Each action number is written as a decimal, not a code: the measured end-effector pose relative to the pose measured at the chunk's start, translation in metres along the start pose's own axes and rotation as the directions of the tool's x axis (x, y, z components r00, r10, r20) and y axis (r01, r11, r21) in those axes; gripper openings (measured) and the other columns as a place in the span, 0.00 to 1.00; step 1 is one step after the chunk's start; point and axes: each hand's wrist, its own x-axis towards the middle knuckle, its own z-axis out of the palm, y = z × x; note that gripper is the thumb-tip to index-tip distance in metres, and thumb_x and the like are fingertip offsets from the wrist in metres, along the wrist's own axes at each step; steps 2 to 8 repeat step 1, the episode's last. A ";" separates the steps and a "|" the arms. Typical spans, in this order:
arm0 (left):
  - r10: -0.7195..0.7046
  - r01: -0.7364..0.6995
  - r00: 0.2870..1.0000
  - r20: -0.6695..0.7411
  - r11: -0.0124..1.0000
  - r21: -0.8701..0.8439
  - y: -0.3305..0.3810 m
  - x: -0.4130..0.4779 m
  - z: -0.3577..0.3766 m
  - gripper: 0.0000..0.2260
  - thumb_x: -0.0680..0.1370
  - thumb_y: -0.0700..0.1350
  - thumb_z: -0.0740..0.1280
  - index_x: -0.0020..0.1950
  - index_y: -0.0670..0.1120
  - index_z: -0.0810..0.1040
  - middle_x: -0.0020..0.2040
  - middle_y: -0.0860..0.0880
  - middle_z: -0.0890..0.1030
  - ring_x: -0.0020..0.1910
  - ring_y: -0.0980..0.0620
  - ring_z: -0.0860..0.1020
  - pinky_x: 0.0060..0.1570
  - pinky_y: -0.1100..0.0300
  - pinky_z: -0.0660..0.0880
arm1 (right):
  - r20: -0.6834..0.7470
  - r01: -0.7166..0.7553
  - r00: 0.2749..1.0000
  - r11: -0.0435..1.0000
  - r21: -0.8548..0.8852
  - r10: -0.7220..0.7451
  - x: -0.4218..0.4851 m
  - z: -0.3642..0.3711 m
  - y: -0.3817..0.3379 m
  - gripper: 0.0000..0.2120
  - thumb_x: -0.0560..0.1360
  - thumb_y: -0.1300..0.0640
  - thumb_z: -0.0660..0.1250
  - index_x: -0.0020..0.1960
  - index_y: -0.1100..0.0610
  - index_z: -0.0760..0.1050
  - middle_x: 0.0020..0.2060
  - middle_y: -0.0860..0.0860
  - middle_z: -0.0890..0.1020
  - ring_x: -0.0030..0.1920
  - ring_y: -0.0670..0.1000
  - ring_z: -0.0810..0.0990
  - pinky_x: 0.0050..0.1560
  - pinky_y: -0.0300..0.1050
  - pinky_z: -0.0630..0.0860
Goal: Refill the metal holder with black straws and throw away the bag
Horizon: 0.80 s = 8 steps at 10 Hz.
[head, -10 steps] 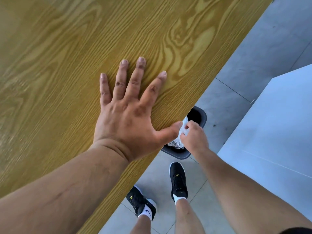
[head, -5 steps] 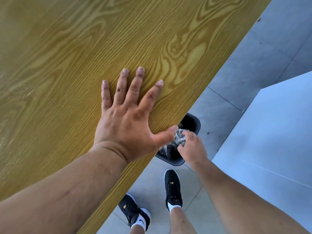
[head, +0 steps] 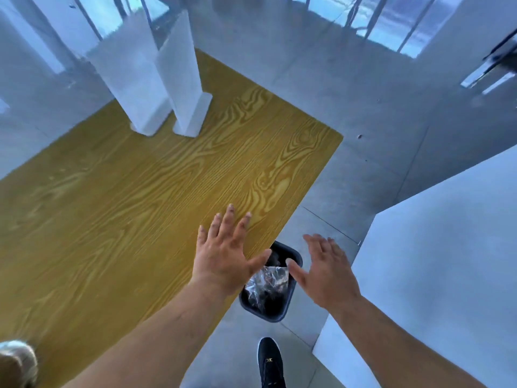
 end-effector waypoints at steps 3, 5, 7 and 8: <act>0.025 -0.030 0.997 -0.078 0.998 -0.062 0.009 -0.022 -0.039 0.44 0.73 0.82 0.42 0.84 0.62 0.40 0.86 0.53 0.37 0.85 0.47 0.42 0.82 0.38 0.43 | -0.107 0.065 0.992 0.998 0.003 -0.065 -0.014 -0.053 -0.022 0.48 0.74 0.22 0.43 0.84 0.50 0.58 0.83 0.55 0.64 0.84 0.60 0.56 0.84 0.59 0.54; 0.025 -0.030 0.997 -0.078 0.998 -0.062 0.009 -0.022 -0.039 0.44 0.73 0.82 0.42 0.84 0.62 0.40 0.86 0.53 0.37 0.85 0.47 0.42 0.82 0.38 0.43 | -0.107 0.065 0.992 0.998 0.003 -0.065 -0.014 -0.053 -0.022 0.48 0.74 0.22 0.43 0.84 0.50 0.58 0.83 0.55 0.64 0.84 0.60 0.56 0.84 0.59 0.54; 0.025 -0.030 0.997 -0.078 0.998 -0.062 0.009 -0.022 -0.039 0.44 0.73 0.82 0.42 0.84 0.62 0.40 0.86 0.53 0.37 0.85 0.47 0.42 0.82 0.38 0.43 | -0.107 0.065 0.992 0.998 0.003 -0.065 -0.014 -0.053 -0.022 0.48 0.74 0.22 0.43 0.84 0.50 0.58 0.83 0.55 0.64 0.84 0.60 0.56 0.84 0.59 0.54; 0.025 -0.030 0.997 -0.078 0.998 -0.062 0.009 -0.022 -0.039 0.44 0.73 0.82 0.42 0.84 0.62 0.40 0.86 0.53 0.37 0.85 0.47 0.42 0.82 0.38 0.43 | -0.107 0.065 0.992 0.998 0.003 -0.065 -0.014 -0.053 -0.022 0.48 0.74 0.22 0.43 0.84 0.50 0.58 0.83 0.55 0.64 0.84 0.60 0.56 0.84 0.59 0.54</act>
